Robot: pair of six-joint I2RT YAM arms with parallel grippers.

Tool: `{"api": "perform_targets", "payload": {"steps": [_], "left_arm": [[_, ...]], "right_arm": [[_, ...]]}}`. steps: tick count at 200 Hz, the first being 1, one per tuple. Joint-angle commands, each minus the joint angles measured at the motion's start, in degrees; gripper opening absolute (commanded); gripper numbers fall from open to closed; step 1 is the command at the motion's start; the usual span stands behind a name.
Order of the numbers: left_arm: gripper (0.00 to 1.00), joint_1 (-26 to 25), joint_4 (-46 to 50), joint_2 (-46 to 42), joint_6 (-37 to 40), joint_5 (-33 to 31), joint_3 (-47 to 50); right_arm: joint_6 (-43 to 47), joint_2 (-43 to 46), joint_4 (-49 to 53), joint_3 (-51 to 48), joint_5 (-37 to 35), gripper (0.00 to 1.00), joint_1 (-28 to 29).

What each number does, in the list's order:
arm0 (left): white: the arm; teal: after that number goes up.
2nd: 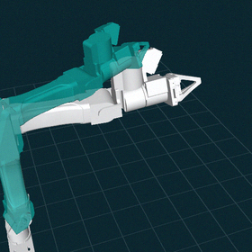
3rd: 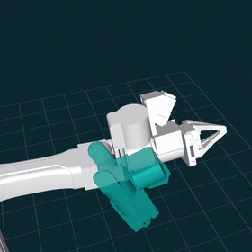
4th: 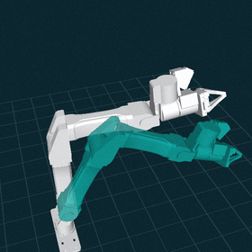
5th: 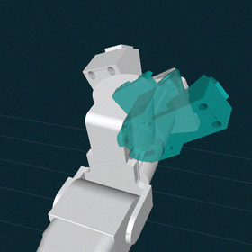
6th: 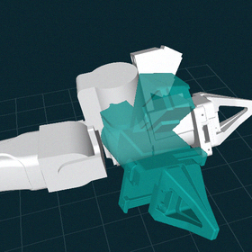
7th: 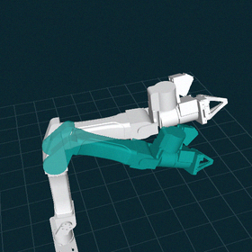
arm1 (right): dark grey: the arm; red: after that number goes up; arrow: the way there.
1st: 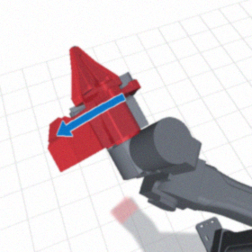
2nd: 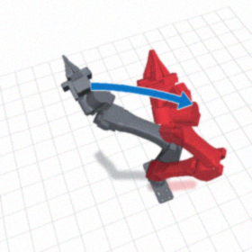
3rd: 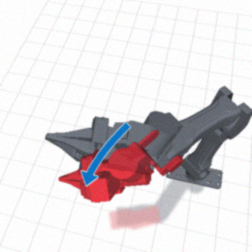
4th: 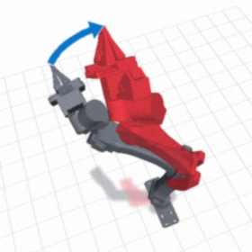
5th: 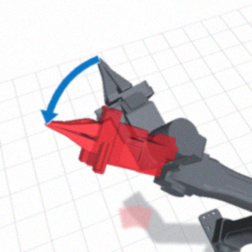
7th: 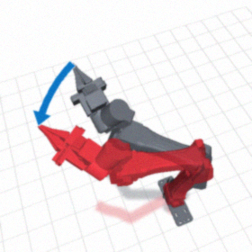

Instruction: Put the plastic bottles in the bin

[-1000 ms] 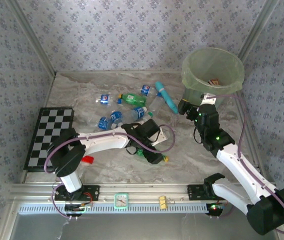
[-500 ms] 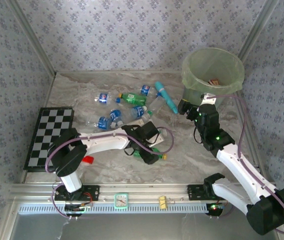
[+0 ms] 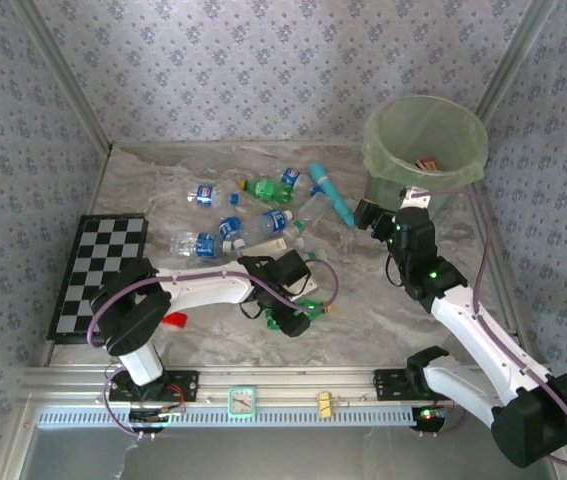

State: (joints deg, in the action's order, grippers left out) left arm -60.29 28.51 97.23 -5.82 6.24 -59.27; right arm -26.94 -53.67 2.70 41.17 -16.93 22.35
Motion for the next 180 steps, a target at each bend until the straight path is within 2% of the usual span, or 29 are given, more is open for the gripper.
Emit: {"api": "perform_targets", "payload": {"steps": [1, 52, 102, 141, 180], "left_arm": [[0.92, -0.2, -0.3, -0.6, -0.8, 0.8, 1.1], [0.83, -0.3, -2.7, 1.3, -1.2, 0.2, 0.2], [0.53, -0.4, -6.2, -0.8, -1.8, 0.8, 0.6], [0.49, -0.3, -13.2, -5.4, -4.1, -1.4, 0.5], [0.49, 2.9, -24.9, -11.4, -9.2, -5.7, 2.5]], "right_arm": [[-1.3, 0.1, -0.4, 0.1, 0.2, 1.00, -0.4], [-1.8, -0.6, 0.4, 1.5, 2.0, 1.00, -0.4], [-2.2, 0.2, 0.7, 2.0, 2.1, 1.00, -0.4], [-3.4, 0.1, 0.8, 2.7, 4.9, 1.00, -0.6], [-3.9, -1.2, -0.8, 4.8, 13.3, 1.00, -1.3]]}}
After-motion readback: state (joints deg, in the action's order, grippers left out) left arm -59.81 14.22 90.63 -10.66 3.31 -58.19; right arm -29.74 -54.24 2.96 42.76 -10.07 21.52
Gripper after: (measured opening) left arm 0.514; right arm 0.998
